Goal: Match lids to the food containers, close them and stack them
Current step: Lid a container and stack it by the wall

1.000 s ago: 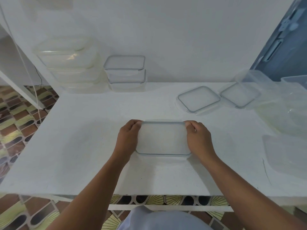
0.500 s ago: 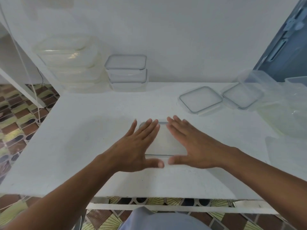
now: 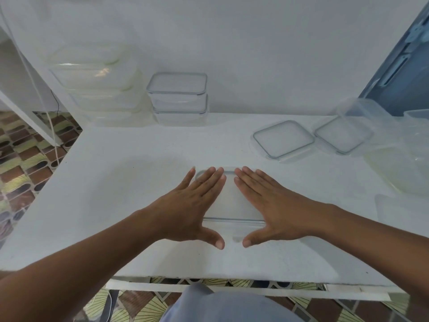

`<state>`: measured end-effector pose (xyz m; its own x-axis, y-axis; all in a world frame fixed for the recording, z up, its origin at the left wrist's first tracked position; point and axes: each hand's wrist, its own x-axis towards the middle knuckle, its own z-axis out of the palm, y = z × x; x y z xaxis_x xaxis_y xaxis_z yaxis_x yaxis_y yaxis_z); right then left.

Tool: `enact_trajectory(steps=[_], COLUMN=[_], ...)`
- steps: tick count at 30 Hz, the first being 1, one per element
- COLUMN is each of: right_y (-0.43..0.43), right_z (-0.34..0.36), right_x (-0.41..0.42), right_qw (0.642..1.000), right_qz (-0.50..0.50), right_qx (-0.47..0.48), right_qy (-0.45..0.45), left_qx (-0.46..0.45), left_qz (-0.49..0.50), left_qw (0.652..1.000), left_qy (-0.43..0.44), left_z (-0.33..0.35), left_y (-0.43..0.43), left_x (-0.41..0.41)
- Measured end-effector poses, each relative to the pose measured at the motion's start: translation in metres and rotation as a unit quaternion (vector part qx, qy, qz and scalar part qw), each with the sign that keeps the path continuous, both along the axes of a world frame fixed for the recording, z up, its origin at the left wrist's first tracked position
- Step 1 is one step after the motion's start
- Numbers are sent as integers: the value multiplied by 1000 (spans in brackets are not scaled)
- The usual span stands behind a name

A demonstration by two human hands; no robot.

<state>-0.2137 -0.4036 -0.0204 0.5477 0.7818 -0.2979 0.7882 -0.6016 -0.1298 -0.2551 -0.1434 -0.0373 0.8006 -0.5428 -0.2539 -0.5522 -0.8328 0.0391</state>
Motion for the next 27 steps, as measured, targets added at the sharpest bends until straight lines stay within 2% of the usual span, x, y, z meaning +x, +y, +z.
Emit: enact_trajectory(steps=[4,6,20,23,27], right_y=[0,1,-3,-10,-27], right_z=[-15,-19,-12,-7,-7], right_x=[0,0,5,16,44], right_qw=[997,996,998,998,997], right_qz=[2,1,4,25,35], right_qx=[37,40,36,35,7], right_qy=[-64,-83,-47,-35,-66], left_qx=[-45,-63,-68,-57,-51], left_qz=[8,9,44,56,46], left_qw=[993,989,995,994,993], left_qy=[-109,-131,-63,-73,-96], left_z=[-18,-25,-11,-3,7], left_y=[0,0,-3,-1,0], left_x=[-5,-6,-10,-15,-27])
